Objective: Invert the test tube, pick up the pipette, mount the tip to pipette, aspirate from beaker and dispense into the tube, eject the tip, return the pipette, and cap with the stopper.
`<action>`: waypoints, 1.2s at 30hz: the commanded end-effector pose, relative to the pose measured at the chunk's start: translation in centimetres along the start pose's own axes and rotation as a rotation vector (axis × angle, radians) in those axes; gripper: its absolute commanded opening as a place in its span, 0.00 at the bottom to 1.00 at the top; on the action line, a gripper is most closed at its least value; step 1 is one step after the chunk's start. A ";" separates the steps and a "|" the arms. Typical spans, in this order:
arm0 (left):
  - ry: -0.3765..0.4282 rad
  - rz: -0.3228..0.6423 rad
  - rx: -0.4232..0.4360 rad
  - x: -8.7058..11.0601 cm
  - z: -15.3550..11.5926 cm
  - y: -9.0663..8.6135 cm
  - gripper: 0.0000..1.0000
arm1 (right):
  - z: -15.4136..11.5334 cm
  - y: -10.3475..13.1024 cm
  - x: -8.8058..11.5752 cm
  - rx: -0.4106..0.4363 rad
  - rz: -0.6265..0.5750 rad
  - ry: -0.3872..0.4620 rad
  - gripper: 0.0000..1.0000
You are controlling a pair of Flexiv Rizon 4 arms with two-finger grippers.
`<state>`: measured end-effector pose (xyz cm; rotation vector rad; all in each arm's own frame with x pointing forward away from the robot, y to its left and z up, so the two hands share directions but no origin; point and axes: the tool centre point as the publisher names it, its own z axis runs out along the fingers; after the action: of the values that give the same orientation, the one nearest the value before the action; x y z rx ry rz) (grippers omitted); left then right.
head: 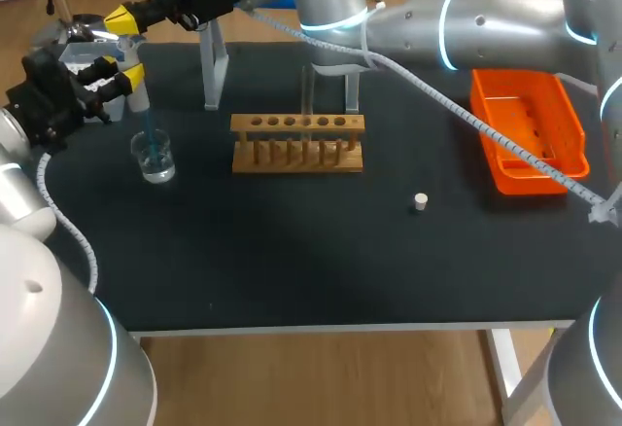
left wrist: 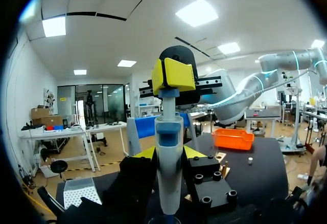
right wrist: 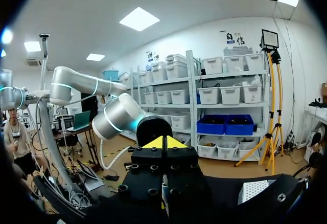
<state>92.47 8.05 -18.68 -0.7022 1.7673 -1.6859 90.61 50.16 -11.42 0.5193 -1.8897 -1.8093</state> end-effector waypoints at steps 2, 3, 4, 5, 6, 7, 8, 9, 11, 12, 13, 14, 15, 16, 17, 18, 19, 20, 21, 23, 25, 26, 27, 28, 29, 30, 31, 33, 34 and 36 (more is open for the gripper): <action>-0.004 0.001 0.004 0.0 0.1 -0.1 0.00 | -0.2 -0.6 -0.6 0.001 0.007 0.065 0.00; -0.004 0.001 0.004 0.0 0.1 -0.1 0.00 | -0.2 -0.7 -0.6 0.001 0.008 0.065 0.00; -0.004 0.001 0.004 0.0 0.1 -0.1 0.00 | -0.2 -0.8 -0.6 0.000 0.010 0.065 0.00; -0.004 0.001 0.004 0.0 0.1 -0.1 0.00 | -0.2 -0.9 -0.6 -0.001 0.012 0.065 0.00; -0.004 0.001 0.004 0.0 0.1 -0.1 0.00 | -0.1 -1.1 -0.6 -0.001 0.013 0.066 0.00; -0.004 0.001 0.004 0.0 0.1 -0.1 0.00 | -0.1 -1.2 -0.6 -0.002 0.016 0.066 0.00; -0.004 0.001 0.004 0.0 0.1 -0.1 0.00 | -0.1 -1.4 -0.6 -0.002 0.018 0.066 0.00; -0.004 0.001 0.004 0.0 0.1 -0.1 0.00 | -0.1 -1.6 -0.6 -0.002 0.021 0.066 0.00; -0.004 0.001 0.004 0.0 0.1 -0.1 0.00 | -0.1 -1.8 -0.5 -0.001 0.025 0.066 0.00; -0.004 0.001 0.004 0.0 0.1 -0.1 0.00 | -0.1 -1.9 -0.5 -0.002 0.028 0.066 0.00; -0.004 0.001 0.004 0.0 0.1 -0.1 0.00 | -0.1 -2.0 -0.6 -0.002 0.029 0.066 0.00; -0.004 0.001 0.004 0.0 0.1 -0.1 0.00 | -0.1 -2.1 -0.6 -0.003 0.030 0.066 0.00; -0.004 0.001 0.004 0.0 0.1 -0.1 0.00 | 0.0 -2.3 -0.6 -0.003 0.032 0.067 0.00; -0.004 0.001 0.004 0.0 0.1 -0.1 0.00 | 0.0 -2.4 -0.6 -0.003 0.035 0.067 0.00; -0.004 0.001 0.004 0.0 0.1 -0.1 0.00 | 0.0 -2.5 -0.6 -0.003 0.037 0.066 0.00; -0.004 0.001 0.004 0.0 0.1 -0.1 0.00 | 0.0 -2.7 -0.6 -0.003 0.040 0.066 0.00; -0.004 0.001 0.004 0.0 0.1 -0.1 0.00 | 0.0 -2.8 -0.6 -0.003 0.042 0.067 0.00; -0.004 0.001 0.004 0.0 0.1 -0.1 0.00 | 0.0 -2.9 -0.6 -0.003 0.043 0.067 0.00; -0.004 0.001 0.004 0.0 0.1 -0.1 0.00 | 0.0 -3.0 -0.6 -0.002 0.045 0.066 0.00; -0.004 0.001 0.004 0.0 0.1 -0.1 0.00 | 0.0 -3.2 -0.6 0.000 0.049 0.065 0.00; -0.004 0.001 0.004 0.0 0.1 -0.1 0.00 | 0.0 -3.2 -0.6 0.004 0.051 0.061 0.00; -0.004 0.001 0.004 0.0 0.1 -0.1 0.00 | 0.0 -3.2 -0.6 0.004 0.052 0.059 0.00; -0.004 0.001 0.004 0.0 0.1 -0.1 0.00 | -0.1 -3.2 -0.6 0.004 0.051 0.058 0.00; -0.004 0.001 0.004 0.0 0.1 -0.1 0.00 | -0.1 -2.9 -0.5 0.003 0.046 0.056 0.00; -0.004 0.001 0.004 0.0 0.1 -0.1 0.00 | -0.1 -2.7 -0.4 0.002 0.040 0.057 0.00; -0.004 0.001 0.004 0.0 0.1 -0.1 0.00 | -0.1 -2.3 -0.3 0.003 0.029 0.062 0.00; -0.004 0.001 0.004 0.0 0.1 -0.1 0.00 | -0.1 -1.9 -0.1 0.000 0.018 0.063 0.00; -0.004 0.001 0.004 0.0 0.1 -0.1 0.00 | -0.2 -0.9 0.3 -0.007 -0.001 0.060 0.46; -0.004 0.001 0.004 0.0 0.1 -0.1 0.00 | -0.3 -0.4 0.6 -0.009 -0.014 0.061 0.94; -0.004 0.001 0.004 0.0 0.1 -0.1 0.00 | -0.5 0.5 1.3 -0.008 -0.033 0.057 1.00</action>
<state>92.53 8.04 -18.76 -0.7005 1.7596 -1.6882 90.18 49.83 -11.76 0.5916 -1.8247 -1.8074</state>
